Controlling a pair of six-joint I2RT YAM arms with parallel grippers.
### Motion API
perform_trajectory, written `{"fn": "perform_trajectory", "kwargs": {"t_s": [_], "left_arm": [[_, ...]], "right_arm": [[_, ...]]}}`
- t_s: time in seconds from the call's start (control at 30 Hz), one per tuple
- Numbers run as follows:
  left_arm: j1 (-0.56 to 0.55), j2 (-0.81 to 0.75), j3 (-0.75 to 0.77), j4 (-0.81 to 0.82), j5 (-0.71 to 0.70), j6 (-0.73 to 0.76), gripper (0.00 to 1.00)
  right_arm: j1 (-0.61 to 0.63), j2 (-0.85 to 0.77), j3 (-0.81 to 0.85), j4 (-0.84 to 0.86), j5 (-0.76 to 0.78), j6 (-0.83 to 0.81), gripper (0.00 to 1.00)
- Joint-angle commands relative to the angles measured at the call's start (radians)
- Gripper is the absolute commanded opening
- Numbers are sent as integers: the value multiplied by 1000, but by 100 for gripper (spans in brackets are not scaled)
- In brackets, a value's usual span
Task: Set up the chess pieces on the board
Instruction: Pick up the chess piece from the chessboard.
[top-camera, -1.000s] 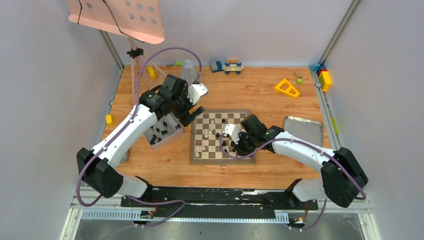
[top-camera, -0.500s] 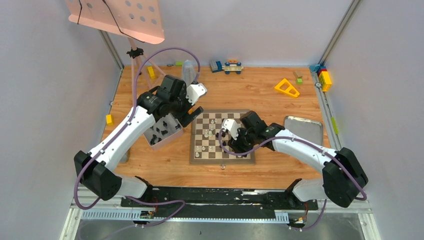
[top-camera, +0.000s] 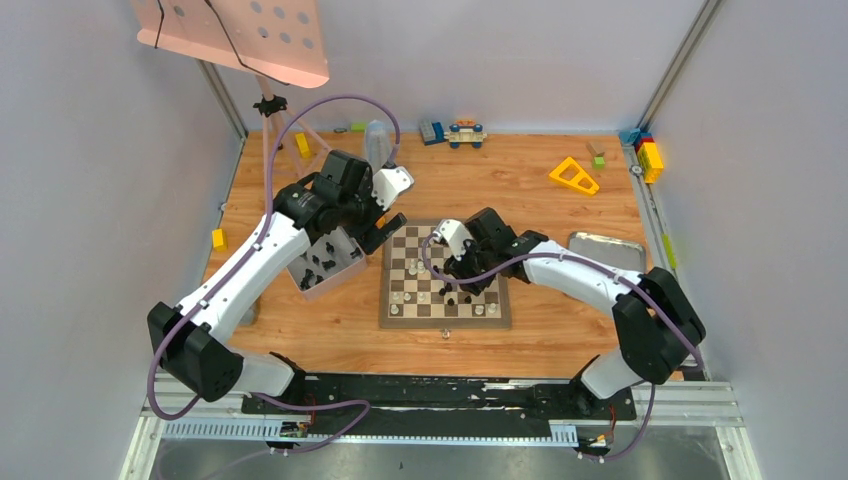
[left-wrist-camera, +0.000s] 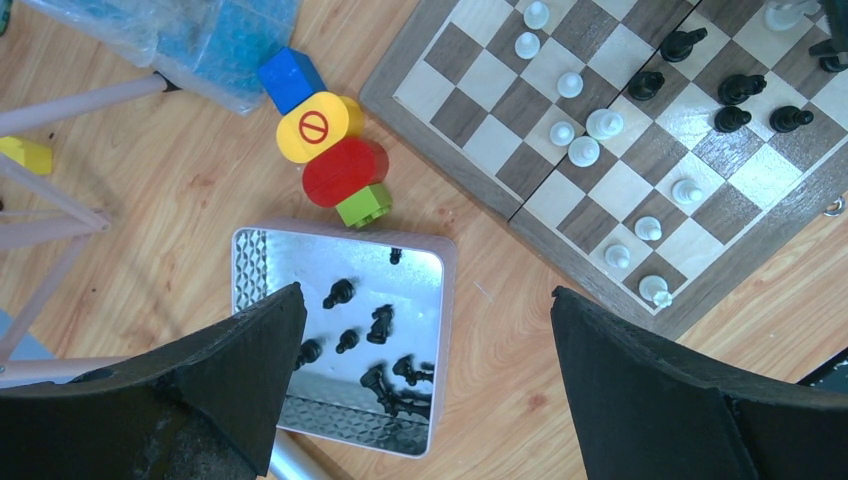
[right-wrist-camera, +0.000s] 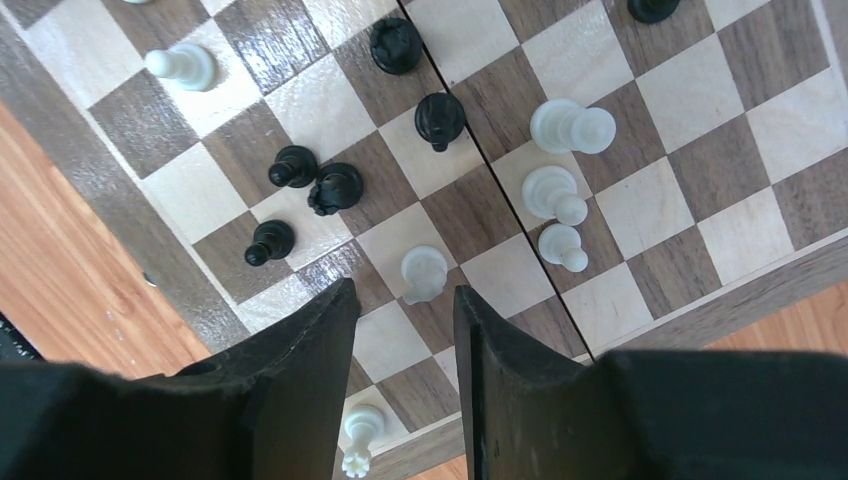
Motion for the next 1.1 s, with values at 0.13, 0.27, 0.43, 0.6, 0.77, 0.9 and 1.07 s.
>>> {"fn": "perform_trajectory", "kwargs": {"t_s": [0.13,0.27,0.43,0.6,0.77,0.9,1.07], "left_arm": [[5,-44,-2,35,-5,-3,100],[5,-41,-3,40,-5,-3,100],[5,-42,-5,41,-7,-3,100],[6,-51,-12,46,-13,-4,100],[19,-65,-18,50,-25,-11,100],[49,-83,-22,57,-29,-23,100],[99,-105,-23,70,-39,-45,100]], "right_arm": [[-6,38,49,41,51,35,40],[-7,54,53,49,45,36,37],[-9,74,63,55,51,35,30],[-10,72,70,56,49,35,18],[-10,36,79,39,49,19,5],[-10,-10,98,5,25,-1,1],[-5,-61,127,-18,-62,-15,0]]}}
